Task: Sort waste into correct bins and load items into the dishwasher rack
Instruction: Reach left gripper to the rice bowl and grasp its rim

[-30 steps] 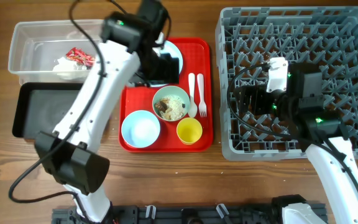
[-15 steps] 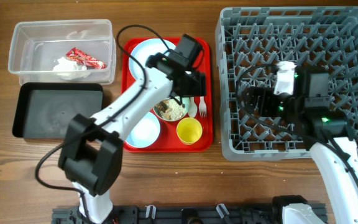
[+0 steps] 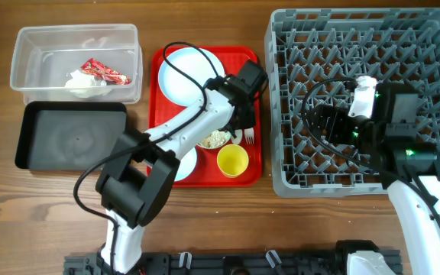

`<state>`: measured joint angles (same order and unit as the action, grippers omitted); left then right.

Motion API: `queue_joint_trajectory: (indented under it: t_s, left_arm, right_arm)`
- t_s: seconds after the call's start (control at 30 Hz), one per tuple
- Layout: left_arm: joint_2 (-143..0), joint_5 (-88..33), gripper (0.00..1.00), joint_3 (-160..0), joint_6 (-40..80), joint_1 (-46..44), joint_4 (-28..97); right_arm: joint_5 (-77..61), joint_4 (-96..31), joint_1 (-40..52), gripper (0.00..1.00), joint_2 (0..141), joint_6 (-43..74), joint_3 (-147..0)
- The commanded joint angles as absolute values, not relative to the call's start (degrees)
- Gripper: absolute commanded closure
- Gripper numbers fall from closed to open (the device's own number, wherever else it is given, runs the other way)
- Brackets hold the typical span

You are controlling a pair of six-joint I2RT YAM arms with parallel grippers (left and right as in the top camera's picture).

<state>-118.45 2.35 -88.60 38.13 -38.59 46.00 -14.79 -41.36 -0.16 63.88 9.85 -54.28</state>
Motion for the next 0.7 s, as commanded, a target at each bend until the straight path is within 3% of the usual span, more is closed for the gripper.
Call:
queue_joint_trajectory:
  t_s: [0.0,0.33,0.67]
  left_arm:
    - [-120.64,3.75,0.73,-88.12,39.53,-38.52,45.65]
    - [-121.30,3.73,0.96,-88.18,39.51,-38.46,45.28]
    - [-113.91,3.46,0.96,-92.66,35.57,-35.97,51.79]
  right_arm:
    - [-14.72,-41.45,-0.25,0.01,63.20,10.59,-55.51]
    - [-14.70,-41.41,-0.25,0.01,63.20,10.50,-55.51]
    - [-14.68,-40.95,-0.25,0.01,63.20,10.48,-55.51]
